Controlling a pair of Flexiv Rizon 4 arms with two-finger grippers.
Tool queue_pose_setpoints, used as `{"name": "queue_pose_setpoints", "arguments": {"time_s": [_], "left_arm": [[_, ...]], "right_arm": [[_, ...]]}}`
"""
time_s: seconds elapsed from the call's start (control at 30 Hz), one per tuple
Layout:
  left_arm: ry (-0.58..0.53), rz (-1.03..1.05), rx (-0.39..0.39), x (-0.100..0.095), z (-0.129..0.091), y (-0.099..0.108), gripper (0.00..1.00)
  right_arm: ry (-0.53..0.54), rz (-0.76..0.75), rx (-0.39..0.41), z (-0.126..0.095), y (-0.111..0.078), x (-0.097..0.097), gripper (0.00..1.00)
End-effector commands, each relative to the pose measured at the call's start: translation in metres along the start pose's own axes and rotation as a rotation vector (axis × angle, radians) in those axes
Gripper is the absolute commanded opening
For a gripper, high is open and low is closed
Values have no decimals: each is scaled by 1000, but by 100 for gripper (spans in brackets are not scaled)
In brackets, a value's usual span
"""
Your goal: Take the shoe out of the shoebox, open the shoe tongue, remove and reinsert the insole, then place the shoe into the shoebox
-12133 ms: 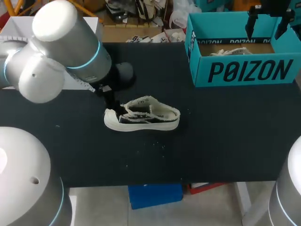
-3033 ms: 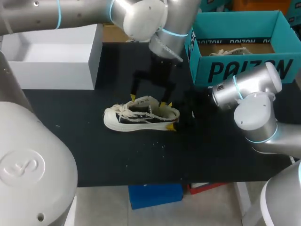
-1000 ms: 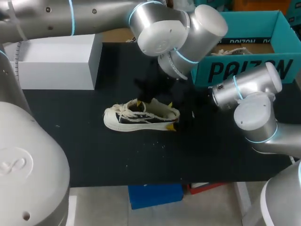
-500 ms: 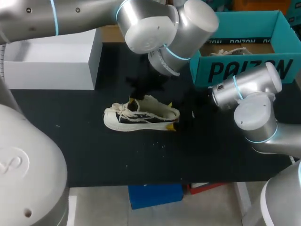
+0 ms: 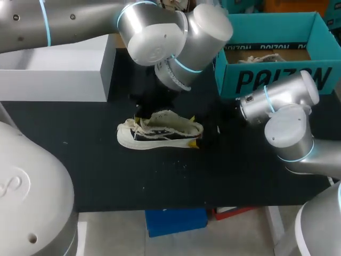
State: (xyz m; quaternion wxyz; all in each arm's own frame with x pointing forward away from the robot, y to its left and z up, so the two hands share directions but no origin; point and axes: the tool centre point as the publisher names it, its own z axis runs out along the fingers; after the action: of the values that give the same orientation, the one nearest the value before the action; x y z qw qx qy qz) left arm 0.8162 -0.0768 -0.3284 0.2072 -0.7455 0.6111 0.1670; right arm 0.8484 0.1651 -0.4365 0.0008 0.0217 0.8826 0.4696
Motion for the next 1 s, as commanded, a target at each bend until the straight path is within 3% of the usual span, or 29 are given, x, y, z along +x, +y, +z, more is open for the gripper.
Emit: {"name": "queue_pose_setpoints", "arguments": {"time_s": [0.03,0.43,0.47,0.5,1.0], "left_arm": [[2,-10,-8,-8,8,4,0],[-16,-36,-68,-13,35,9,0],[-18,-37,-76,-13,37,8,39],[-20,-40,-82,-13,38,8,100],[-7,-73,-113,-29,52,4,100]], "right_arm": [[-2,2,2,3,-2,-2,0],[-2,2,2,3,-2,-2,0],[-2,2,2,3,-2,-2,0],[-2,2,2,3,-2,-2,0],[-2,2,2,3,-2,-2,0]]}}
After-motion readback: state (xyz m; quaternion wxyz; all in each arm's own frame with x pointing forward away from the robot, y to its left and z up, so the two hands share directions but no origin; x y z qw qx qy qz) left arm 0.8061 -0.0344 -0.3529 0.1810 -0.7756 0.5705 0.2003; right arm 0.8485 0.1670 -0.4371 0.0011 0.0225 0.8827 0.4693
